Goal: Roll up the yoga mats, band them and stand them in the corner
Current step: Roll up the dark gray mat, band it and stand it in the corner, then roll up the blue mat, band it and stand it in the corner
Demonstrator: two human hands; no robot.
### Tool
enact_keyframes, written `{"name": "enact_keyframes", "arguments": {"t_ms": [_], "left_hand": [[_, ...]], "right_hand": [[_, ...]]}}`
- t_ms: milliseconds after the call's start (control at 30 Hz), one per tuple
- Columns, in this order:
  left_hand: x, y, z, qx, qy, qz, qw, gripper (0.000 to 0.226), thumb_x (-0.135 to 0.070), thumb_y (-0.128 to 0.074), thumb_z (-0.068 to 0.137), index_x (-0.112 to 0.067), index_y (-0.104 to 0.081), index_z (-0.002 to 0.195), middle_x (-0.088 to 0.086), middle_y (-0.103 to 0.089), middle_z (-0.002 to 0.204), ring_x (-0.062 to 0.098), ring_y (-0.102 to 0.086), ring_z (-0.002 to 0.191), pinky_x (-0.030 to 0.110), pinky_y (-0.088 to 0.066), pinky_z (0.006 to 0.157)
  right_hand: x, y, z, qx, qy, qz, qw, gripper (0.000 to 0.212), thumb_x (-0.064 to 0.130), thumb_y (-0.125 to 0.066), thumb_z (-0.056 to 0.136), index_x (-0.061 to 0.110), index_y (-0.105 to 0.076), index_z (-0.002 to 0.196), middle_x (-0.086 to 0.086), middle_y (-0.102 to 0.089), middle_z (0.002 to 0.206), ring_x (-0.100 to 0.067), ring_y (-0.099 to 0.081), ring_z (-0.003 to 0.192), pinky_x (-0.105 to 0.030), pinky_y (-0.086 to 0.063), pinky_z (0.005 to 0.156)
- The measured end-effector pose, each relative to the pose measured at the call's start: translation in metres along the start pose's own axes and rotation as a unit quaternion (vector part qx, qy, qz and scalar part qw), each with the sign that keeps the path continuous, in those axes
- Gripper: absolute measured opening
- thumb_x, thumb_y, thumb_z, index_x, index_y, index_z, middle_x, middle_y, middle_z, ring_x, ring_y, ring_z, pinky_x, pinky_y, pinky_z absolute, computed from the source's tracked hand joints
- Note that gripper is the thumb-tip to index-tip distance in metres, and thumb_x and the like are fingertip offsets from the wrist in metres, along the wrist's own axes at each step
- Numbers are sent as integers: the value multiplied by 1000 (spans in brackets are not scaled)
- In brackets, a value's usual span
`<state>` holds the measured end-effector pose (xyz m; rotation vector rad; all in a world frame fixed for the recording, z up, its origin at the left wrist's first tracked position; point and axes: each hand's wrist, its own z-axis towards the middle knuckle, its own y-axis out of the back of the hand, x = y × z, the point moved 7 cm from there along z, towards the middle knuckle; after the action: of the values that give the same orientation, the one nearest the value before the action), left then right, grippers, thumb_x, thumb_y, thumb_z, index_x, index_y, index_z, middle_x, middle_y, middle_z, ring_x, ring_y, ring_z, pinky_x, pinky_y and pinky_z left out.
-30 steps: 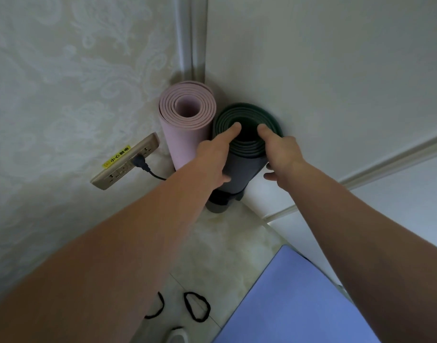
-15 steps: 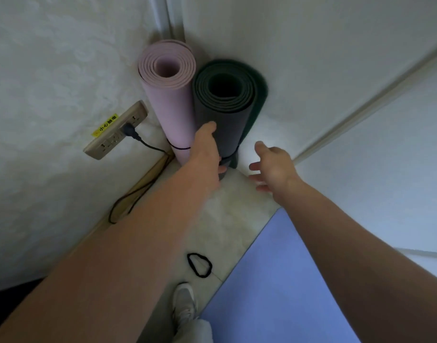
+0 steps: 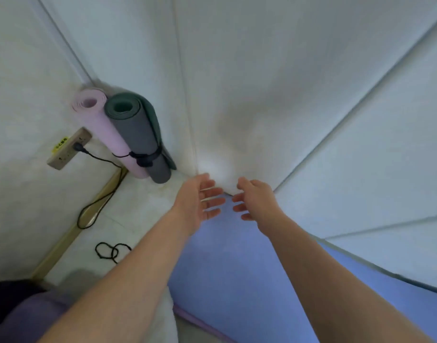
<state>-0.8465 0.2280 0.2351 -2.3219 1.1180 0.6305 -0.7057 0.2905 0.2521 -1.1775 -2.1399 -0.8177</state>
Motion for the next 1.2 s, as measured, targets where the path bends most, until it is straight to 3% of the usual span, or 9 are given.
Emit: {"name": "enact_keyframes", "arguments": {"t_ms": [233, 500, 667, 933, 1200], "left_hand": [[45, -156, -177, 15, -75, 21, 997, 23, -36, -55, 94, -14, -62, 99, 6, -72, 98, 26, -71, 86, 37, -51, 78], [93, -226, -282, 14, -61, 54, 997, 23, -33, -53, 97, -14, -63, 103, 6, -73, 98, 25, -70, 84, 39, -51, 83], [130, -254, -312, 18, -33, 69, 997, 22, -32, -51, 98, -13, -63, 99, 6, -72, 97, 26, -70, 85, 37, -51, 79], [224, -364, -306, 111, 54, 108, 986, 20, -27, -51, 98, -11, -62, 92, 9, -71, 100, 25, -68, 82, 35, -51, 68], [328, -436, -353, 186, 103, 153, 965, 22, -22, -51, 97, -7, -63, 106, 11, -71, 108, 28, -69, 92, 37, -53, 74]], "right_hand": [[-8, 172, -169, -25, 56, -18, 998, 36, 37, -49, 94, 7, -65, 104, -12, -73, 94, -24, -64, 67, -30, -45, 62], [-63, 283, -273, -35, 17, 22, 999, 35, 43, -51, 96, 12, -67, 103, -8, -73, 92, -21, -65, 66, -30, -48, 61], [-117, 333, -324, -62, -20, 72, 995, 34, 37, -54, 98, 6, -67, 105, -6, -70, 83, -21, -62, 63, -26, -44, 56], [-196, 396, -381, -154, -77, 156, 973, 27, 29, -52, 98, 7, -65, 104, -8, -67, 86, -22, -57, 63, -25, -39, 55], [-300, 452, -441, -239, -119, 188, 945, 31, 34, -56, 99, 6, -65, 107, -7, -70, 90, -19, -63, 62, -25, -45, 55]]}}
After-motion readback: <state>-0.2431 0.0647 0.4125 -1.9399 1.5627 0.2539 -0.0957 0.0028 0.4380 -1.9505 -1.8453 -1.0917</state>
